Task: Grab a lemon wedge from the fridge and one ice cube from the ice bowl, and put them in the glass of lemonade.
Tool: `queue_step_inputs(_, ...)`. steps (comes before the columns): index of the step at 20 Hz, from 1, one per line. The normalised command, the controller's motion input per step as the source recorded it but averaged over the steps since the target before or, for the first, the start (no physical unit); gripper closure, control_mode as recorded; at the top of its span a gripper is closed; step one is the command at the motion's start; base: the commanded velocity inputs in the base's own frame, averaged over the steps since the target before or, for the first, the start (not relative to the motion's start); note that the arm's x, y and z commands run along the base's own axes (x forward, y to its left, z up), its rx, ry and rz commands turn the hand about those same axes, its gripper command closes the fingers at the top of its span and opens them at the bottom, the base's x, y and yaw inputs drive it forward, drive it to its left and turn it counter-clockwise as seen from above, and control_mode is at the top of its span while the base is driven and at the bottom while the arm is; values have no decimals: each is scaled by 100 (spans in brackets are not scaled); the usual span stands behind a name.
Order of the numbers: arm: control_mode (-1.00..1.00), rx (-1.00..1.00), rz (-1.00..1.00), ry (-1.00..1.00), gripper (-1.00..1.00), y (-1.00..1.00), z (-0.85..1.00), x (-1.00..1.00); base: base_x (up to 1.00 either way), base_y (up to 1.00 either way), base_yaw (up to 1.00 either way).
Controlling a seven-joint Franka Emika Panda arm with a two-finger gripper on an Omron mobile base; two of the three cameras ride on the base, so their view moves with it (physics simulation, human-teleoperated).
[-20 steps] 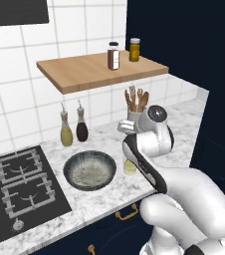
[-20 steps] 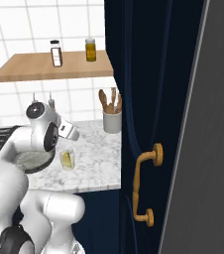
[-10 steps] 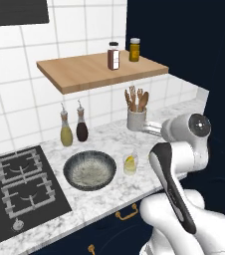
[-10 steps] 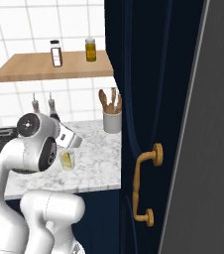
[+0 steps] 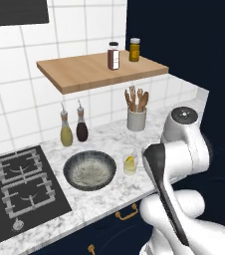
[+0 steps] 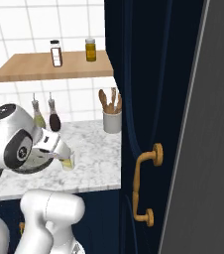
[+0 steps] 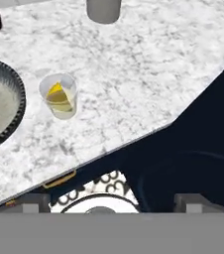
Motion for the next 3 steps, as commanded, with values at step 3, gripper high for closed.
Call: queue_step_inputs(3, -100, -43, 19, 24, -100, 48, -100, -20, 0, 0, 0)
